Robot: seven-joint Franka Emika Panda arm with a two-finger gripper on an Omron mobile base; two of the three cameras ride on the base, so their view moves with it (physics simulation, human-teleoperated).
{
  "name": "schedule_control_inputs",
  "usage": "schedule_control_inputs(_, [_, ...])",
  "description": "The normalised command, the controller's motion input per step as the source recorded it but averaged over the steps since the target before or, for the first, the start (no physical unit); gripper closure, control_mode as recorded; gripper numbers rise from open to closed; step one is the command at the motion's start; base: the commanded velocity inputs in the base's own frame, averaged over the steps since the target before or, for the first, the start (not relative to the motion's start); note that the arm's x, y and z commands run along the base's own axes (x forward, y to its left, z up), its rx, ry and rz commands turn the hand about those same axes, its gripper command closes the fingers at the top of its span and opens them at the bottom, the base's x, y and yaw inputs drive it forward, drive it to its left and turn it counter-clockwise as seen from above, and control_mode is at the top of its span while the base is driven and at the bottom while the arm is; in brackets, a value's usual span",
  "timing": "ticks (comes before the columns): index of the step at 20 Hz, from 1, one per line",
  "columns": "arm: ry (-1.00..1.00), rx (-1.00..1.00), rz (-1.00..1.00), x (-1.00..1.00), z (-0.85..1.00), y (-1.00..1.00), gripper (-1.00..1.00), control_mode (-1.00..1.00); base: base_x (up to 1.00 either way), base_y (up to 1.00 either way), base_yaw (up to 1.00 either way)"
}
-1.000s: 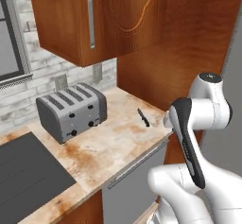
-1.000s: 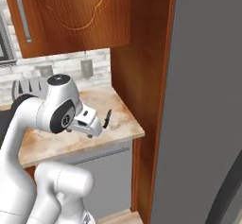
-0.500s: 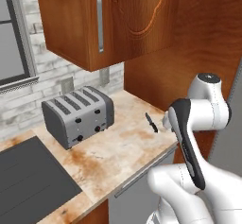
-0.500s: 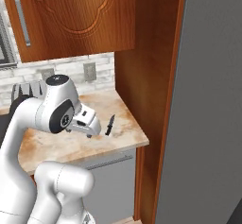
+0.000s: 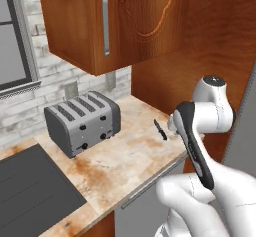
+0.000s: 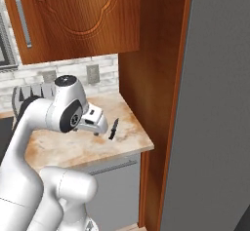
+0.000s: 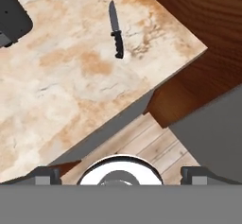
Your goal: Retrieve the butter from the fridge and place it on a plate on the dining table. Then retrieve the butter knife by the fridge and place it near the plate.
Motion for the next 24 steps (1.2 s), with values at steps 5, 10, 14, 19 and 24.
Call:
schedule_control_inputs(5, [0.05,0.0,0.03,0.89,-0.35,-0.01,-1.0,-1.0,0.0,0.0,0.0])
schedule_control_inputs(10, [0.09,-0.02,0.0,0.83,-0.41,-0.01,-1.0,-1.0,0.0,0.0,0.0])
schedule_control_inputs(14, [0.06,0.0,0.0,0.75,-0.49,-0.11,-1.0,-1.0,0.0,0.0,0.0])
schedule_control_inputs(19, [0.0,0.0,0.0,0.39,-0.54,-0.25,-1.0,-1.0,0.0,0.0,0.0])
schedule_control_inputs(24, [0.0,0.02,0.0,0.27,-0.37,-0.02,-1.0,-1.0,0.0,0.0,0.0])
